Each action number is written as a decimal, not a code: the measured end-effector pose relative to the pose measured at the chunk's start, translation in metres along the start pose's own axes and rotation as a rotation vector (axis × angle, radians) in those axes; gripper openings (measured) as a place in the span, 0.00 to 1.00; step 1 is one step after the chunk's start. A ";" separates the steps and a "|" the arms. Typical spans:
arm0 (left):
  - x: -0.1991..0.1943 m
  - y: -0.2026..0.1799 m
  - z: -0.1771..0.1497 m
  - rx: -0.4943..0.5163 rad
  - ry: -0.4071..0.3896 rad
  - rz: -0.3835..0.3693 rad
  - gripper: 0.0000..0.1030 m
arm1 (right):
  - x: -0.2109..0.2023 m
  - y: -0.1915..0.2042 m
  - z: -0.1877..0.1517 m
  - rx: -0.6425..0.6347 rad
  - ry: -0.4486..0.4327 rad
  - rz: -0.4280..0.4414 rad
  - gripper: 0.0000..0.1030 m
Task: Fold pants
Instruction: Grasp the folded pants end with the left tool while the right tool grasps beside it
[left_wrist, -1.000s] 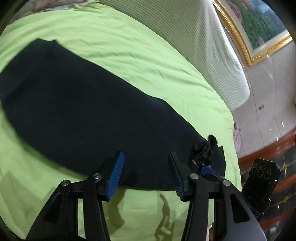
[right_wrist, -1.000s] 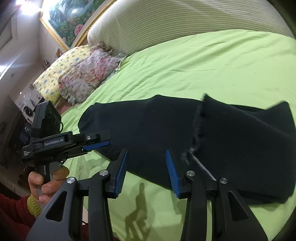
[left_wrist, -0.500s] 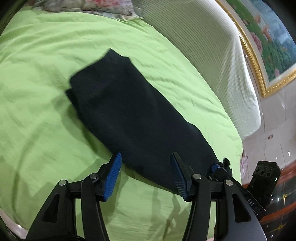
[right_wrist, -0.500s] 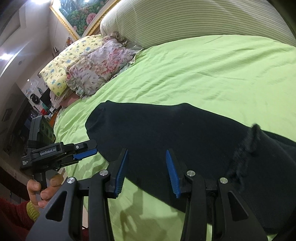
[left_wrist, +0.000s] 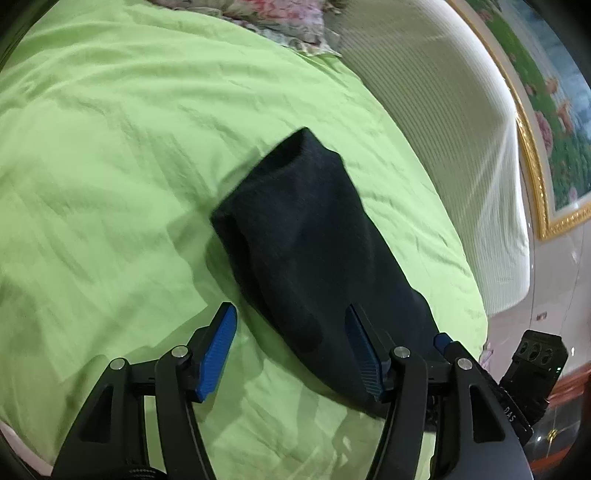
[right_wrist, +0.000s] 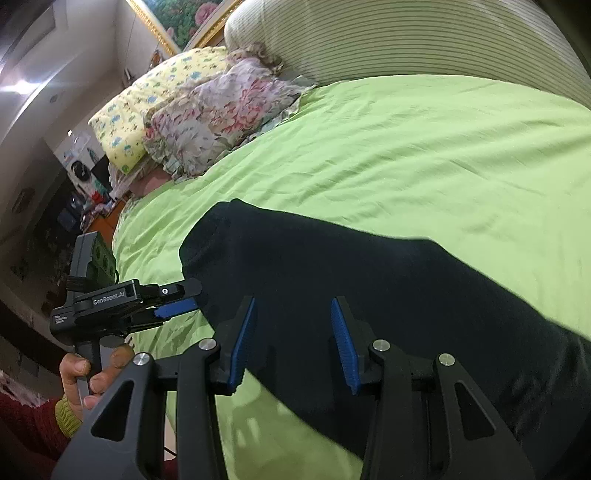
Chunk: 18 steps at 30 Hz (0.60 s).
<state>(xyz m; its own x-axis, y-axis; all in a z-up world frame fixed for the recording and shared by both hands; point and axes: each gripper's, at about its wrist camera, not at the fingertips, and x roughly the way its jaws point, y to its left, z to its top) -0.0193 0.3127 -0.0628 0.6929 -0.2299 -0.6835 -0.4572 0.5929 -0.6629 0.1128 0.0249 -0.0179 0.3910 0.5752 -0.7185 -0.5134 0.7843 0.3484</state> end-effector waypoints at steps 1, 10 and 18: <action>0.002 0.004 0.003 -0.012 0.003 -0.006 0.61 | 0.006 0.002 0.005 -0.012 0.009 0.002 0.42; 0.014 0.013 0.012 -0.017 0.006 -0.028 0.63 | 0.061 0.022 0.053 -0.163 0.096 0.043 0.42; 0.028 -0.002 0.016 -0.012 -0.014 -0.023 0.63 | 0.111 0.038 0.087 -0.324 0.211 0.059 0.43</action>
<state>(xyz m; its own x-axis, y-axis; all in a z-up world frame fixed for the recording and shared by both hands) 0.0096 0.3182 -0.0756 0.7114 -0.2324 -0.6632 -0.4472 0.5784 -0.6823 0.2035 0.1386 -0.0323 0.2055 0.5303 -0.8225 -0.7584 0.6175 0.2087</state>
